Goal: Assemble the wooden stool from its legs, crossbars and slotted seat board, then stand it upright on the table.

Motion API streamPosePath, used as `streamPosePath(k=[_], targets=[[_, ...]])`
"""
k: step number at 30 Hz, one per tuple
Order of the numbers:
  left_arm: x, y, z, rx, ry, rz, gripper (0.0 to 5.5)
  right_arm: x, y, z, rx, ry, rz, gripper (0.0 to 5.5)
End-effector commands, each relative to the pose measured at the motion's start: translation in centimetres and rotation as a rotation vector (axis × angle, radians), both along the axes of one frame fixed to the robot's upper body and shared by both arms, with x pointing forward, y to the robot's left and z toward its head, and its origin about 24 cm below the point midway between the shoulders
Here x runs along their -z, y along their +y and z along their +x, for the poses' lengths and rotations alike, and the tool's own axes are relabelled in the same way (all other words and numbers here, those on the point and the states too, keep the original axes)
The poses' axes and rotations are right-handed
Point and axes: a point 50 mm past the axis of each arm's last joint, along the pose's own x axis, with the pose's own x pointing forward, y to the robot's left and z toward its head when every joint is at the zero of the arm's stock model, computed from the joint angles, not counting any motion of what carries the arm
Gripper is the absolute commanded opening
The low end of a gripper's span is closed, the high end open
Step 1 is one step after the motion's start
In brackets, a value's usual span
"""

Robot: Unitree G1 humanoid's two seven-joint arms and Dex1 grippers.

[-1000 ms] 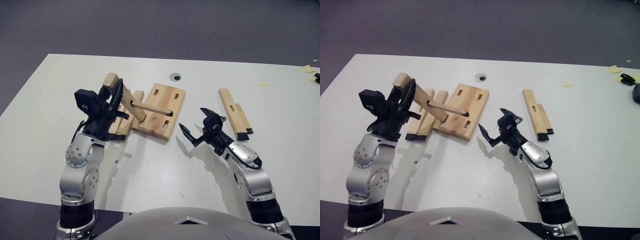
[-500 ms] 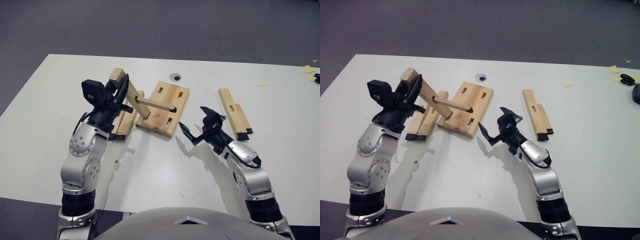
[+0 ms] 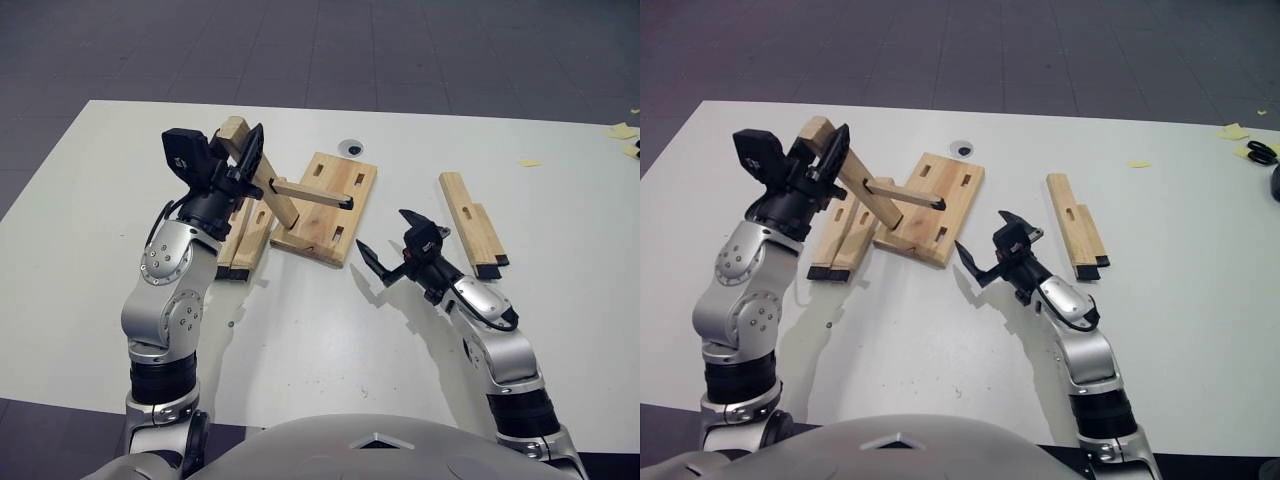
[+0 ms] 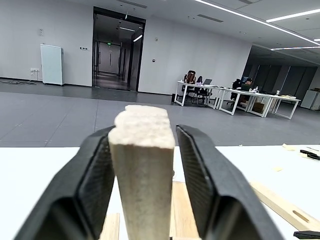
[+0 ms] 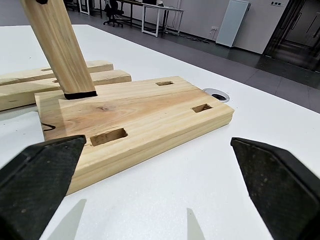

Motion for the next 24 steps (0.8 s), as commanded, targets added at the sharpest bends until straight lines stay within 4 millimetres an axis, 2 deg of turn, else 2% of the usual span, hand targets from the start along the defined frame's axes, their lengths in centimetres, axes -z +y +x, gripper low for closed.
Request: streamPosePath(k=[1,3,7,10,14,16,19,22,24], targets=[[-0.6,0.2,0.5,0.000,-0.005,-0.010,2.96,0.0,0.0,0.1,0.010,-0.007,-0.005,5.40],[-1.4,0.3,0.9,-0.004,-0.033,-0.011,3.25,0.1,0.0,0.1,0.011,-0.006,-0.004,5.40],[-6.0,0.6,2.1,0.018,-0.162,-0.064,3.91,0.1,0.0,0.2,0.011,-0.007,-0.004,5.40],[-9.2,0.8,2.1,0.103,-0.233,-0.097,4.36,0.2,0.1,0.3,0.006,-0.008,-0.008,5.40],[-12.1,1.9,3.2,0.115,-0.286,-0.108,5.03,0.2,0.1,0.5,0.005,-0.010,-0.007,5.40],[-13.4,1.8,4.1,0.126,-0.309,-0.106,5.32,0.1,0.1,0.6,0.003,-0.014,-0.007,5.40],[-14.6,1.3,5.2,0.150,-0.333,-0.100,5.37,-0.2,0.3,0.8,-0.004,-0.024,-0.005,5.40],[-15.3,0.4,5.5,0.195,-0.353,-0.089,5.37,-0.2,0.5,0.8,-0.018,-0.023,-0.005,5.40],[-15.0,-0.3,5.4,0.248,-0.332,-0.076,5.37,0.0,0.6,0.6,-0.022,-0.014,-0.007,5.40]])
